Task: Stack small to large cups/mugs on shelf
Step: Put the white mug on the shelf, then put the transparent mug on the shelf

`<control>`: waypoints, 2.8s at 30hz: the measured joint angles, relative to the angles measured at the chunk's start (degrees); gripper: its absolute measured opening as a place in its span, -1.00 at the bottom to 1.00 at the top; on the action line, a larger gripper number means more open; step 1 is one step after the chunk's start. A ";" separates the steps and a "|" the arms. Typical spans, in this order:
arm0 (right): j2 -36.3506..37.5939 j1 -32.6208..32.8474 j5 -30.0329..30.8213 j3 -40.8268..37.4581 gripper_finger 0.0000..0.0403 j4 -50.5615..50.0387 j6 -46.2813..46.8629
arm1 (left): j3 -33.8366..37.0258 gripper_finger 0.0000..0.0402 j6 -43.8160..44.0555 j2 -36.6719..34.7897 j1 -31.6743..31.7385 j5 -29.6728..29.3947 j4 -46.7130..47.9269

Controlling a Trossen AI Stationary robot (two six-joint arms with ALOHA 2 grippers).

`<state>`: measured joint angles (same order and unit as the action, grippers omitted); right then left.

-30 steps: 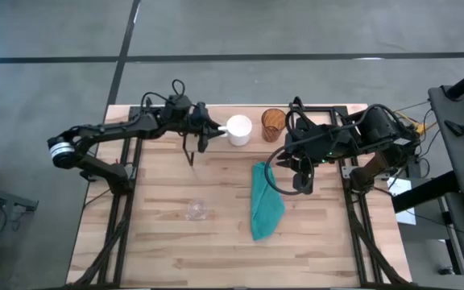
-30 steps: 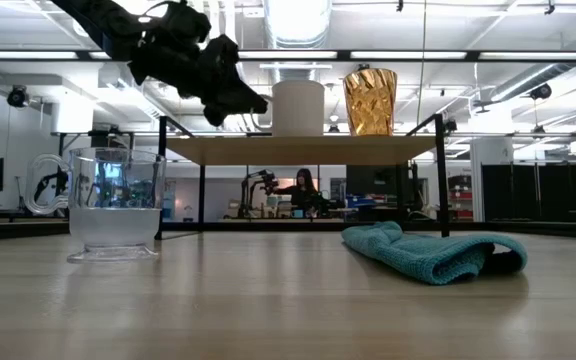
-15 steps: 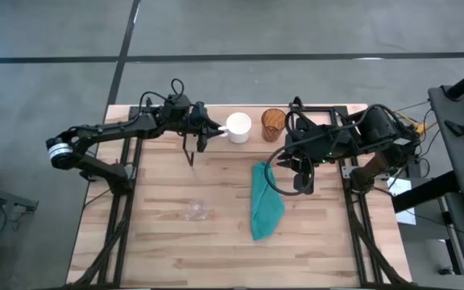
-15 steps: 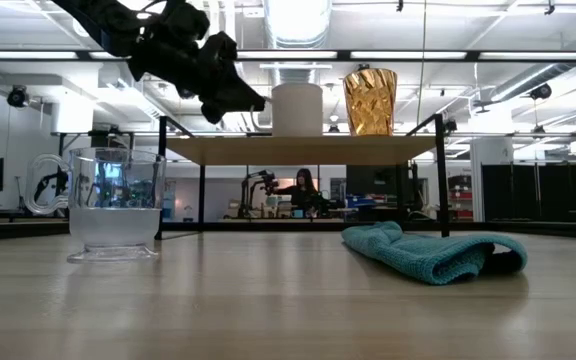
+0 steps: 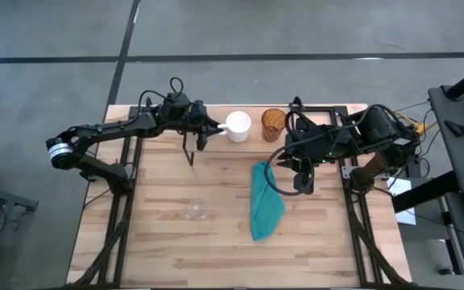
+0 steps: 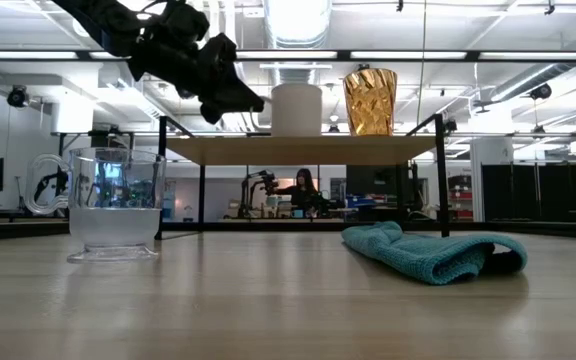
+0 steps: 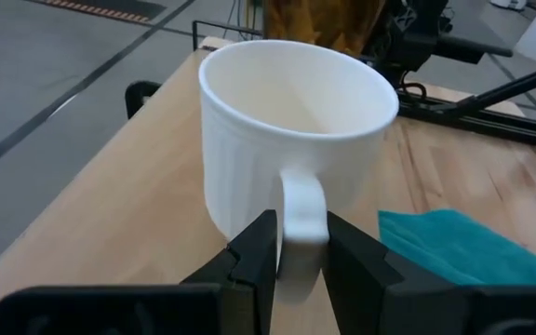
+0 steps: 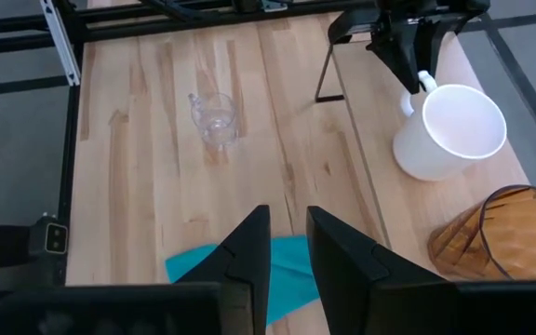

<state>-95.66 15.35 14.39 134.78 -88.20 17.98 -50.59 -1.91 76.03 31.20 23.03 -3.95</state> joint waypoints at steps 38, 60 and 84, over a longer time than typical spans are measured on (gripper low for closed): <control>-0.02 0.00 0.07 0.01 -0.66 0.55 -1.51 | 0.22 -0.67 6.05 0.76 -0.26 0.52 -6.22; -0.02 0.00 0.15 0.00 -0.66 0.73 -1.51 | -0.70 -0.67 6.69 -17.43 -0.17 4.20 -4.35; -0.01 -0.11 0.68 0.00 -0.66 13.56 -4.91 | -0.52 -0.67 22.08 -37.53 -11.23 6.82 44.09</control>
<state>-95.67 15.25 15.07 134.78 -74.65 13.07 -51.11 20.16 38.50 19.97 29.85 40.14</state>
